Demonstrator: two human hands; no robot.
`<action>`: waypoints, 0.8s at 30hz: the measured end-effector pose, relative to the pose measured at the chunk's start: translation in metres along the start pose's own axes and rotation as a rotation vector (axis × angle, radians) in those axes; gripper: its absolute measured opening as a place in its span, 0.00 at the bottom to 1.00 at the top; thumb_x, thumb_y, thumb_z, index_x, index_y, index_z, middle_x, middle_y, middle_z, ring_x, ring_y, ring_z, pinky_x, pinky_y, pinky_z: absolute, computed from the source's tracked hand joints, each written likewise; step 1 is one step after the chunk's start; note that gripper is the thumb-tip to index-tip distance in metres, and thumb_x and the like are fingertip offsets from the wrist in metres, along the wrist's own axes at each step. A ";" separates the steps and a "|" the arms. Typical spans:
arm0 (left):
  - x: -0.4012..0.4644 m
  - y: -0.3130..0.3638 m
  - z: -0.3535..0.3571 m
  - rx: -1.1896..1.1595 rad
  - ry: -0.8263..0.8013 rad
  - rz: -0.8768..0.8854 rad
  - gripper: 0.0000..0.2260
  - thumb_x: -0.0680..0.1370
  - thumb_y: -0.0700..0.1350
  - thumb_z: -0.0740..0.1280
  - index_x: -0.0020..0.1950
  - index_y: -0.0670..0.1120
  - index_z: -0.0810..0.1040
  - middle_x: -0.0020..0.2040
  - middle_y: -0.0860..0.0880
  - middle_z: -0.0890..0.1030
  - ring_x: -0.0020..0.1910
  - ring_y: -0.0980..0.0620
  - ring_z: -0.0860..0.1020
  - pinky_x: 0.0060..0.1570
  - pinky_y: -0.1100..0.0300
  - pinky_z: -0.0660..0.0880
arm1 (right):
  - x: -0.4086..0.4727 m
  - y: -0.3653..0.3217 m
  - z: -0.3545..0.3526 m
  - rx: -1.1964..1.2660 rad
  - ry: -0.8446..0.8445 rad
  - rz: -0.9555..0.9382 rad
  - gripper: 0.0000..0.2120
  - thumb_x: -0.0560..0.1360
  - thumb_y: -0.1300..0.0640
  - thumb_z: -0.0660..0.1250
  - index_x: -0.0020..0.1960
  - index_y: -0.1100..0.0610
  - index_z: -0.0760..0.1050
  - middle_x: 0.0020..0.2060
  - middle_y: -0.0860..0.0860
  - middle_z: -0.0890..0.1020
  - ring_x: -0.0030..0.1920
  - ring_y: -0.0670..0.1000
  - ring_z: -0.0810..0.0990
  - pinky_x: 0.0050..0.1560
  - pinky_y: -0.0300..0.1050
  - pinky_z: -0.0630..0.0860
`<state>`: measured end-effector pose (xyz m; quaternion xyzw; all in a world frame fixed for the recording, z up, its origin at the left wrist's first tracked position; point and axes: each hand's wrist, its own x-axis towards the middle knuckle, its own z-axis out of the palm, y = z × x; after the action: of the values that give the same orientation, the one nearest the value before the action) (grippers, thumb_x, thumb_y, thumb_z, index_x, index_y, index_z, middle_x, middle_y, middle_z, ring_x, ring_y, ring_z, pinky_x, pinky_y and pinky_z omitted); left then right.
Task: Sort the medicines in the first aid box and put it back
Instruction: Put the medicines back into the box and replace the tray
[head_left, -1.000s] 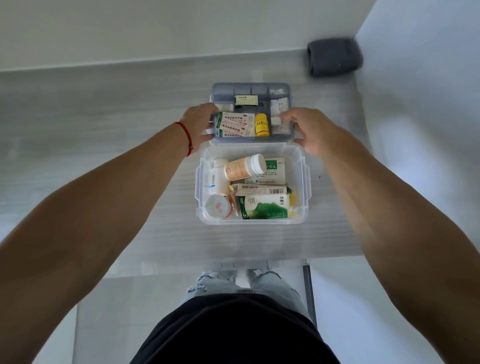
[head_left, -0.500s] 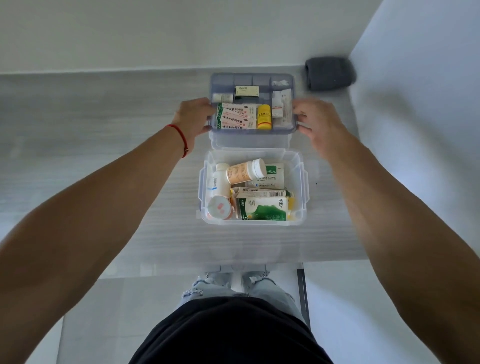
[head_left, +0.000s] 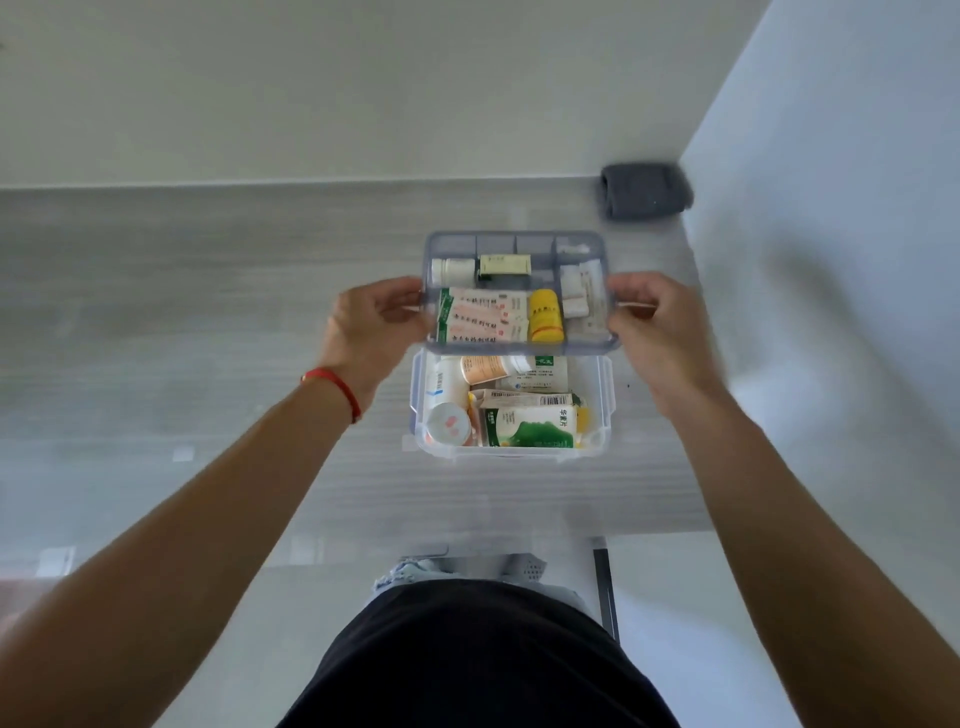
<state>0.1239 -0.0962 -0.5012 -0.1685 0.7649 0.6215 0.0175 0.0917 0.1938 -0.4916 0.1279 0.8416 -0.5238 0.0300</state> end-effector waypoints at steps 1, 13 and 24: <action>-0.009 -0.006 -0.001 0.007 0.002 -0.008 0.18 0.71 0.35 0.76 0.51 0.57 0.82 0.48 0.55 0.87 0.48 0.58 0.85 0.49 0.63 0.81 | -0.010 0.007 0.001 -0.007 -0.012 -0.002 0.18 0.73 0.67 0.70 0.59 0.51 0.82 0.50 0.42 0.85 0.44 0.36 0.83 0.41 0.31 0.79; -0.067 -0.047 0.001 0.275 0.040 -0.019 0.22 0.69 0.36 0.73 0.62 0.48 0.80 0.47 0.54 0.84 0.43 0.55 0.83 0.44 0.59 0.82 | -0.070 0.060 0.005 -0.158 -0.066 -0.015 0.16 0.76 0.67 0.72 0.60 0.53 0.78 0.58 0.49 0.80 0.48 0.41 0.81 0.39 0.23 0.75; -0.040 -0.035 0.014 0.586 0.048 -0.024 0.10 0.78 0.48 0.66 0.57 0.46 0.75 0.51 0.47 0.78 0.50 0.47 0.77 0.43 0.58 0.73 | -0.054 0.070 0.013 -0.316 -0.052 -0.087 0.18 0.79 0.49 0.69 0.67 0.50 0.70 0.60 0.47 0.73 0.56 0.46 0.74 0.50 0.38 0.74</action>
<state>0.1688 -0.0788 -0.5281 -0.1798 0.9100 0.3695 0.0546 0.1596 0.2016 -0.5488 0.0715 0.9173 -0.3888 0.0486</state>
